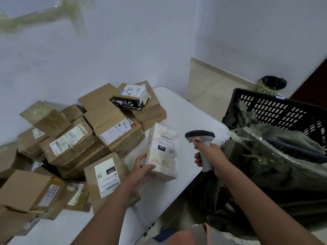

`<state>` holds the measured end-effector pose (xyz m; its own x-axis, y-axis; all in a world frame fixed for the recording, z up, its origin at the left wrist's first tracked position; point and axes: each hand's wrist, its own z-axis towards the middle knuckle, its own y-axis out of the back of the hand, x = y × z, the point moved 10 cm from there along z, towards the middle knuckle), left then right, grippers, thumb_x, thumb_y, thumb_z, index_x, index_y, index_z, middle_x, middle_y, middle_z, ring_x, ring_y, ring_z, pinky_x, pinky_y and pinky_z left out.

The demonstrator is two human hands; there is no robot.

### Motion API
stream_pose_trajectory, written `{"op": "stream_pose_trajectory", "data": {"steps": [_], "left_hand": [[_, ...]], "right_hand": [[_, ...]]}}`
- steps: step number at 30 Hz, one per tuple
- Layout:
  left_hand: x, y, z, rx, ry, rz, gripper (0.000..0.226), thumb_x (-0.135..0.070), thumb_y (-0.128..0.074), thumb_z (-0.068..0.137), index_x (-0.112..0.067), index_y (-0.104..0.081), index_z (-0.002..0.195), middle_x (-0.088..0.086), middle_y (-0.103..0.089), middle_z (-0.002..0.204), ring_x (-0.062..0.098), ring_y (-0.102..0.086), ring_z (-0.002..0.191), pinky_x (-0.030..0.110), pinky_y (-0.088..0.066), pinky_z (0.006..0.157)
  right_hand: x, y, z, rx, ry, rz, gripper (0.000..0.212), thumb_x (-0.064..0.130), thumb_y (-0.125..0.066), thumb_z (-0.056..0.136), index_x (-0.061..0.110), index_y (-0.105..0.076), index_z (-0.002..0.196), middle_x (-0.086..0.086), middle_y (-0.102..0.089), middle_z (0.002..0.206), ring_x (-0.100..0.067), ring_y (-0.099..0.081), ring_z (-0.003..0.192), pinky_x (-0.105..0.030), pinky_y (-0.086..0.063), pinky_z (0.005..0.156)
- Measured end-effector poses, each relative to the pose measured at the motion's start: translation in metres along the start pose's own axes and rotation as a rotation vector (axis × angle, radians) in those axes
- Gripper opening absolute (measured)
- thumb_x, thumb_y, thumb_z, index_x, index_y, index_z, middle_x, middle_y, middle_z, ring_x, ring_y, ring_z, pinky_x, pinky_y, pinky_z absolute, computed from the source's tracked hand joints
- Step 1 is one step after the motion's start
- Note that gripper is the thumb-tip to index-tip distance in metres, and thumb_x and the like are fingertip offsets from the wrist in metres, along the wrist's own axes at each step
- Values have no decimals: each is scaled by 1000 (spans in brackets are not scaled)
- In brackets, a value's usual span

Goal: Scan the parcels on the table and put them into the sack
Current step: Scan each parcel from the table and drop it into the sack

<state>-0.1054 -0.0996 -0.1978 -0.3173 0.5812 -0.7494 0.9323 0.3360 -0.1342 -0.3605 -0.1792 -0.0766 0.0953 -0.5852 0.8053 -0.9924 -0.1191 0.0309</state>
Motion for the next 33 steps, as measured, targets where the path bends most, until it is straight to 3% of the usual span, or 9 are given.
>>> {"op": "stream_pose_trajectory", "data": {"steps": [5, 15, 33], "left_hand": [[15, -4, -2, -14, 29, 22, 72, -2, -70, 87, -32, -33, 142, 16, -51, 128, 32, -58, 108, 41, -55, 89], [13, -2, -6, -62, 30, 17, 69, -2, -71, 86, -27, -37, 140, 12, -59, 113, 23, -61, 94, 25, -56, 62], [13, -1, -9, -70, 7, 32, 69, -5, -72, 86, -28, -38, 141, 10, -59, 113, 23, -62, 98, 28, -57, 71]], "right_hand": [[11, -4, -5, 20, 13, 7, 29, 32, -64, 93, 3, -61, 92, -11, -62, 65, -18, -59, 48, -26, -52, 50], [20, -22, -10, 77, -12, 39, 32, 31, -66, 92, 0, -58, 91, -12, -60, 62, -19, -57, 47, -26, -49, 48], [23, -23, -14, 65, 0, 18, 30, 30, -66, 92, 2, -56, 87, -12, -60, 62, -19, -57, 47, -26, -48, 48]]}}
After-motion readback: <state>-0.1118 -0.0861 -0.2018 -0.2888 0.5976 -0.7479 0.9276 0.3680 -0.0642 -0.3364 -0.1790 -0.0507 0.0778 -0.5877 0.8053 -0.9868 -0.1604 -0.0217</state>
